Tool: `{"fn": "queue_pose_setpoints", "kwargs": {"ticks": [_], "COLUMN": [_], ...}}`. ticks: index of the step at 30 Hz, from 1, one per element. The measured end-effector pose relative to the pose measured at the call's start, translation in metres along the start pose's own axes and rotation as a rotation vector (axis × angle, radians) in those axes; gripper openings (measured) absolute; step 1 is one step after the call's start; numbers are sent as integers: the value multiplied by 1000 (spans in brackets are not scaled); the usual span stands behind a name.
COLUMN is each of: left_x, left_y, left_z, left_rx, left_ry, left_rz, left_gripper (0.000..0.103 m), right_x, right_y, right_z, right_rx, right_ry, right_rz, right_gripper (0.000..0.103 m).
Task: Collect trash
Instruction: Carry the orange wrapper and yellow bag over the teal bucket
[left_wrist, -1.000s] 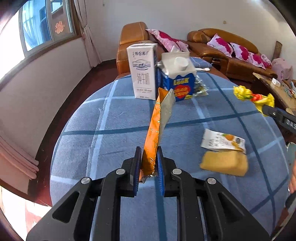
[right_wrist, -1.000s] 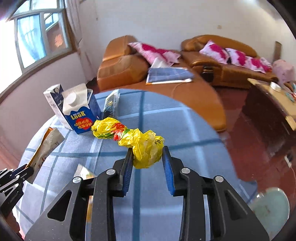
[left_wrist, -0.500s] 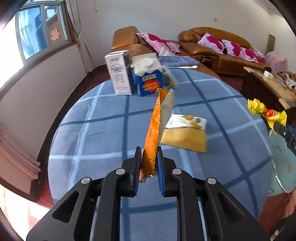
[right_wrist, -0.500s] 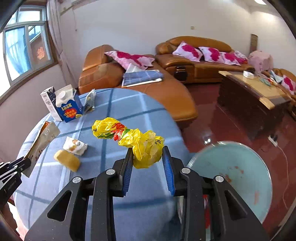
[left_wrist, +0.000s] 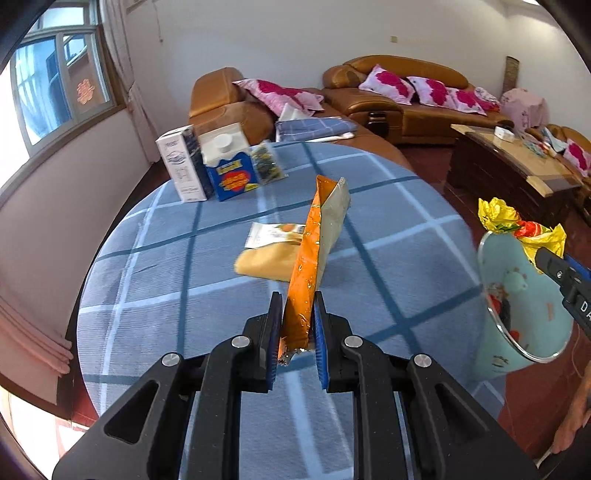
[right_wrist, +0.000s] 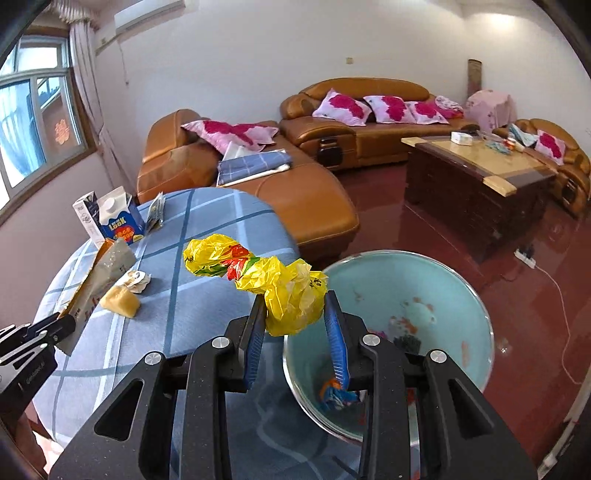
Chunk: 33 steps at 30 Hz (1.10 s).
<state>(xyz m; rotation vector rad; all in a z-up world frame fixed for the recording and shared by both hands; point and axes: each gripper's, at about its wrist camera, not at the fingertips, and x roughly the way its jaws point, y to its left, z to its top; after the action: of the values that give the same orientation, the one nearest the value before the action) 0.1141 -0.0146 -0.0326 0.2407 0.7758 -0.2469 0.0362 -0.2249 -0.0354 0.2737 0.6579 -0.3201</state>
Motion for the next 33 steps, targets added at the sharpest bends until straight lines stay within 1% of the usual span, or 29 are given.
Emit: {"fn": "queue_pose_setpoints", "kwargs": {"ticks": [12,19,29,33], "left_x": [-21,-29,-26,-22], "left_y": [-50,-79,-118,-134], "left_z": [-2,-2,3,7], "left_rx": [63,99,146,154], "left_ry": [-23,-31,-22,-21], "left_rz": [-60,-78,-104,-126], "left_gripper": [16,16,16,16], "right_x": [-25,-34,-34,-32], "right_y": [-41,-64,-97,-107], "right_z": [-8,-12,-17,-16], "right_rx": [72,106,166,179], "right_ry": [-39,-60,-59,-64], "right_rz": [-49,-85,-137,-165], "right_gripper": [32,32,33,33]}}
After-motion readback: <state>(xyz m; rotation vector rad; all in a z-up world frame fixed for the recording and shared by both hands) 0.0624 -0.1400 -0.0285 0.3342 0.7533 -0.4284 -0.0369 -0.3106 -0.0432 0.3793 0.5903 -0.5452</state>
